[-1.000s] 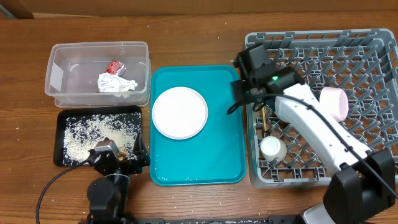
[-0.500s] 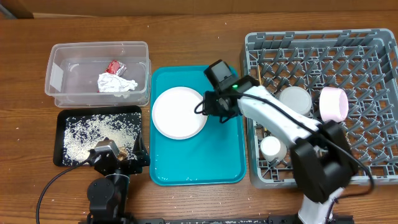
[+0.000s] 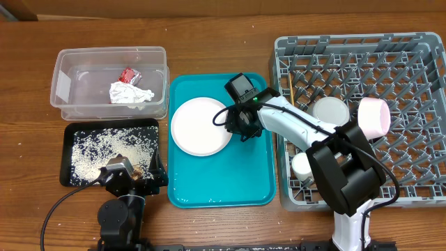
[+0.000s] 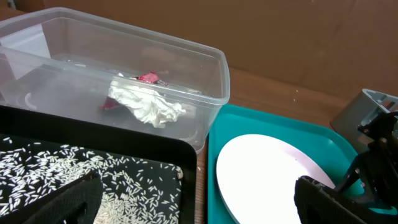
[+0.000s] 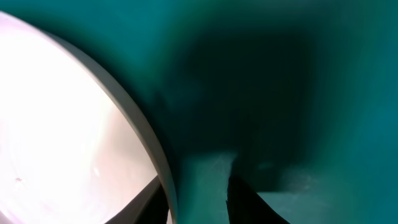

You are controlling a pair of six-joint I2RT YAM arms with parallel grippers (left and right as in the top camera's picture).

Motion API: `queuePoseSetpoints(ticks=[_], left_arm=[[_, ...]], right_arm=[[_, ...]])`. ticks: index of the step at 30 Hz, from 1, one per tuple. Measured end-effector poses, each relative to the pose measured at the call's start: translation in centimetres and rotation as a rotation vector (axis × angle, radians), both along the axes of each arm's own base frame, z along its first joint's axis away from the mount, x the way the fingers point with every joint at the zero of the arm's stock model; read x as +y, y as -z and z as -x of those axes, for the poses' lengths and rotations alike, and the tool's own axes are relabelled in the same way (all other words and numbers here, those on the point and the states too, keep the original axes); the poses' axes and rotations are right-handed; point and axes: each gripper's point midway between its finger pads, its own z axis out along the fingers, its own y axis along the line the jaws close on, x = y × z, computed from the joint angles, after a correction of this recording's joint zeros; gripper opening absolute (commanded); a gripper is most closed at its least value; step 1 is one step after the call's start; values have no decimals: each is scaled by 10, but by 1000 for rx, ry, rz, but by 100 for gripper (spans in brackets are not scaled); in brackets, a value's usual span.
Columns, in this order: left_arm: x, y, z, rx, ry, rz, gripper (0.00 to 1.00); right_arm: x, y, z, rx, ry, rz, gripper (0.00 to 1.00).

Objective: Sort waste into correct bins and load items into the dishwasher
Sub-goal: 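Return the right gripper to the white plate and grasp its rim, then lift the white plate into the rack and stand it upright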

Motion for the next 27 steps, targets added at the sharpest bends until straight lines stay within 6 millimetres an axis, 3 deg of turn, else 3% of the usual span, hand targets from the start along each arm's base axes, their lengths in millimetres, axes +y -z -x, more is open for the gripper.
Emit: queuePoseSetpoints(ticks=[5,12,15,17,21,25,27], left_arm=[[0,0,0,0,0,0,100],[0,0,0,0,0,0,100],[0,0,0,0,0,0,100],[0,0,0,0,0,0,100],[0,0,0,0,0,0,100],[0,0,0,0,0,0,100],[0,0,0,0,0,0,100]], right_arm=[[1,3,0,10,28,-6,4],[-2,0,3,35,19,-7,4],[-13,-13,0,13,13,3,4],[-26,-34,-7,-40,19,21,4],[-67,-120,-24,-273,57,81,4],[-134,-220,-23,-558,173,218,4],[-174,-256,-15,-657,259,332,4]])
